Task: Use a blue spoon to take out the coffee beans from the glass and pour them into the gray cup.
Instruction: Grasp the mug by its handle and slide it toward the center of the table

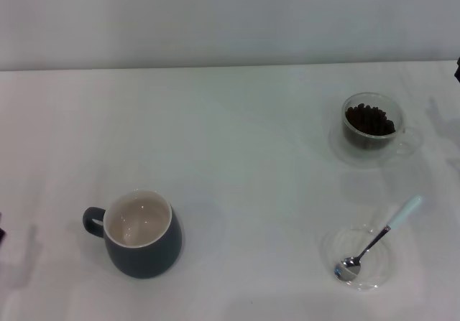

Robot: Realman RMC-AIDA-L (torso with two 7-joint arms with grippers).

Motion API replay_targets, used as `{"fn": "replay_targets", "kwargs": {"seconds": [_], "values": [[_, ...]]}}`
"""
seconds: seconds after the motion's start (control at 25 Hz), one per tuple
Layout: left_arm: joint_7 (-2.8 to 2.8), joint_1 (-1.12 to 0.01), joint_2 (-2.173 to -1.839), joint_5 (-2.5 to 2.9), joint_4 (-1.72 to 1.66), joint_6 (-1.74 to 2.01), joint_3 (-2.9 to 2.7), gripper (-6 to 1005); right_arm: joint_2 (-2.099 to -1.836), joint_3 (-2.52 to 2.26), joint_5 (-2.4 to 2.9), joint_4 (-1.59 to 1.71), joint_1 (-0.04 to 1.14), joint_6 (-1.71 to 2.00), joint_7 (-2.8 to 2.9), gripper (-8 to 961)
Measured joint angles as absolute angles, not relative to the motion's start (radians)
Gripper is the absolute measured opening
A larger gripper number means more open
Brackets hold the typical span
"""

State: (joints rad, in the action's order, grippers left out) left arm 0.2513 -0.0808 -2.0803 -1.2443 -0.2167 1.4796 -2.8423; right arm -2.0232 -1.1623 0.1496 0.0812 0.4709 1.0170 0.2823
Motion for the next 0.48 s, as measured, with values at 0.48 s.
{"fn": "replay_targets", "kwargs": {"seconds": [0.48], "values": [[0.254, -0.052, -2.078, -0.952, -0.073, 1.515, -2.843, 878, -2.023, -1.167, 0.149, 0.107, 0.48, 1.017, 0.281, 768]]}}
